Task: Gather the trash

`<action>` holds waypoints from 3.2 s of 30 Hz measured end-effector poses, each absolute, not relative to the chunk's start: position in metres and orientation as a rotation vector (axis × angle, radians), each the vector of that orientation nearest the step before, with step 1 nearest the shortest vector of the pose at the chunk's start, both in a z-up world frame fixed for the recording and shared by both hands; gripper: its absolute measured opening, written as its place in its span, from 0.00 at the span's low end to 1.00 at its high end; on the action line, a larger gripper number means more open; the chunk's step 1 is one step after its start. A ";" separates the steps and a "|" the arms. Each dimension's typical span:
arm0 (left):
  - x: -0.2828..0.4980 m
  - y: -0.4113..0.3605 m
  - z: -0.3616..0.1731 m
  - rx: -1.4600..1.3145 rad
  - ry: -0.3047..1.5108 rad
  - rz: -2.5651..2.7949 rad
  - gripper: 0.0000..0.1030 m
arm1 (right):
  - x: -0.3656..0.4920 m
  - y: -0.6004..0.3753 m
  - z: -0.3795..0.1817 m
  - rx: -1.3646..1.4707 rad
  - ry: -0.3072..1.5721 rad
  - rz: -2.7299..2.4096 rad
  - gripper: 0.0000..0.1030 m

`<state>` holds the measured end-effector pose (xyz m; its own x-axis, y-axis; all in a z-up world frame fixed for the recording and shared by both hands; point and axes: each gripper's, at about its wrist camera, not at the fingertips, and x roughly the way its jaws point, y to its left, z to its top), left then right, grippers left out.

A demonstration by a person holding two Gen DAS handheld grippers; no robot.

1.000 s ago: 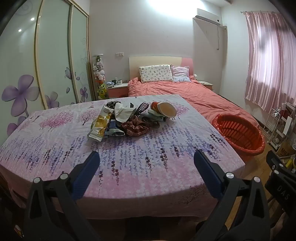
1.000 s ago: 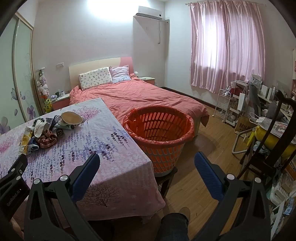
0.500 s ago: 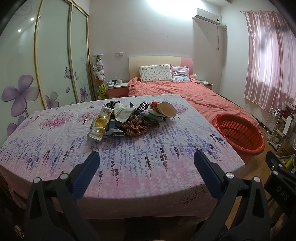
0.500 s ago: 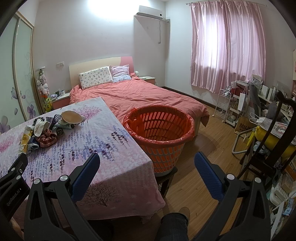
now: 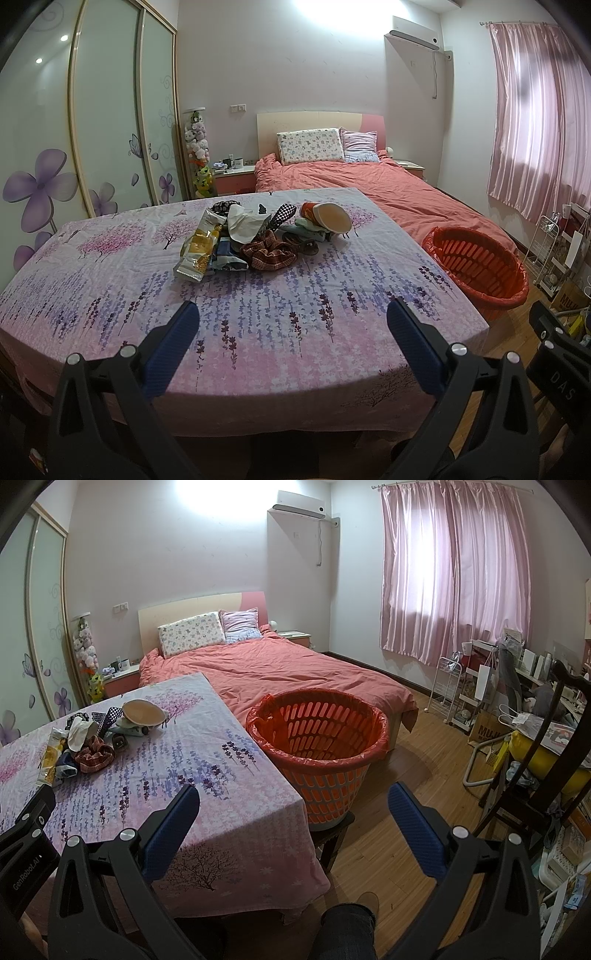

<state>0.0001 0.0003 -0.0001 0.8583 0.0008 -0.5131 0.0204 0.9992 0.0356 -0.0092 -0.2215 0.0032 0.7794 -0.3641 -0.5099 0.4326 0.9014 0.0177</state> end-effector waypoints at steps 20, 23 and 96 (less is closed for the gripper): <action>0.000 0.000 0.000 0.041 0.539 -0.011 0.96 | -0.009 -0.221 0.002 0.136 0.524 -0.432 0.98; 0.000 0.000 0.000 0.041 0.539 -0.011 0.96 | -0.009 -0.221 0.002 0.137 0.524 -0.432 0.98; 0.247 0.156 -0.070 -0.048 0.797 0.052 0.58 | 0.142 -0.149 -0.020 0.030 0.638 -0.149 0.98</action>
<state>0.2471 0.1561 -0.0701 0.6976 0.0285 -0.7159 -0.0649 0.9976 -0.0236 0.1424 -0.1491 -0.0196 0.7927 -0.1294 -0.5957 0.1479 0.9888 -0.0180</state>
